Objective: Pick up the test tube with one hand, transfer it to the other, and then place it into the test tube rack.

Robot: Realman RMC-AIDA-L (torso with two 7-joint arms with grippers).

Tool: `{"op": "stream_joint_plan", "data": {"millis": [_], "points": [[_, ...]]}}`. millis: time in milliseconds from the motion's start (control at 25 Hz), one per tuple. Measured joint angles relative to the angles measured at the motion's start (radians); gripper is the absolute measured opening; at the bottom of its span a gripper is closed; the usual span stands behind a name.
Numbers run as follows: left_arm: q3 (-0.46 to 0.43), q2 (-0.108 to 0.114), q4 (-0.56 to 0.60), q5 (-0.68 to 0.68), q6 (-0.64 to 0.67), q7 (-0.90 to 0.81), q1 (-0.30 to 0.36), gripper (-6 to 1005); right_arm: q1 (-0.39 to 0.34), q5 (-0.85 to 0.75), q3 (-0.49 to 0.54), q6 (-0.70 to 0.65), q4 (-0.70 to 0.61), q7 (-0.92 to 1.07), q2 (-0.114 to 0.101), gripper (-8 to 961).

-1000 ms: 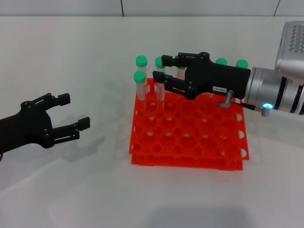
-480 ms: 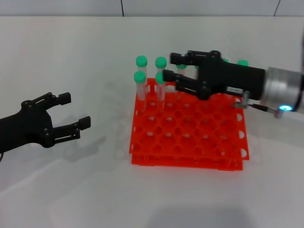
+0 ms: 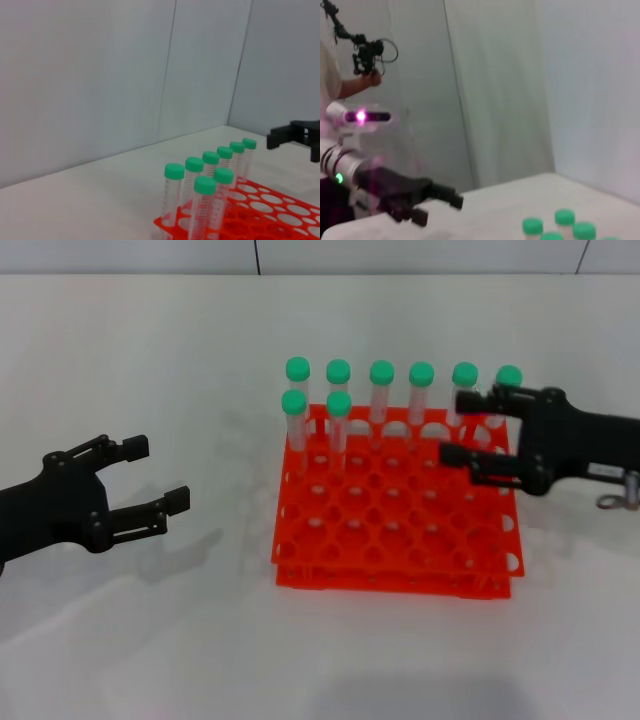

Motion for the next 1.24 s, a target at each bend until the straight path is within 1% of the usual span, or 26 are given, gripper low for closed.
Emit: {"op": "stream_joint_plan", "data": {"millis": [80,240,280,320,480,600,680,1240], "points": [[0.0,0.006,0.001,0.0,0.013,-0.002,-0.002,886,-0.01,-0.03,0.001,-0.017,0.0,0.023,-0.018,705],[-0.016,0.022,-0.002,-0.001,0.057,-0.005,-0.005,886,-0.024,-0.083,0.002,-0.046,-0.002,0.038,-0.044,705],[-0.027,0.028,-0.005,0.001,0.074,-0.007,-0.007,886,-0.025,-0.094,0.002,-0.051,-0.002,0.038,-0.049,705],[-0.032,0.032,-0.006,0.002,0.083,-0.009,-0.008,886,-0.026,-0.107,0.002,-0.056,-0.003,0.039,-0.054,705],[-0.04,0.063,-0.008,0.015,0.141,-0.034,-0.014,886,-0.026,-0.134,0.002,-0.061,-0.005,0.039,-0.067,705],[-0.041,0.086,-0.008,0.039,0.176,-0.057,-0.028,886,-0.026,-0.15,0.006,-0.055,-0.005,0.038,-0.069,705],[-0.045,0.096,-0.008,0.055,0.187,-0.071,-0.037,886,-0.026,-0.155,0.007,-0.048,-0.006,0.033,-0.068,705],[-0.051,0.112,0.0,0.09,0.194,-0.091,-0.056,886,-0.028,-0.155,0.012,-0.005,-0.007,0.018,-0.066,705]]}}
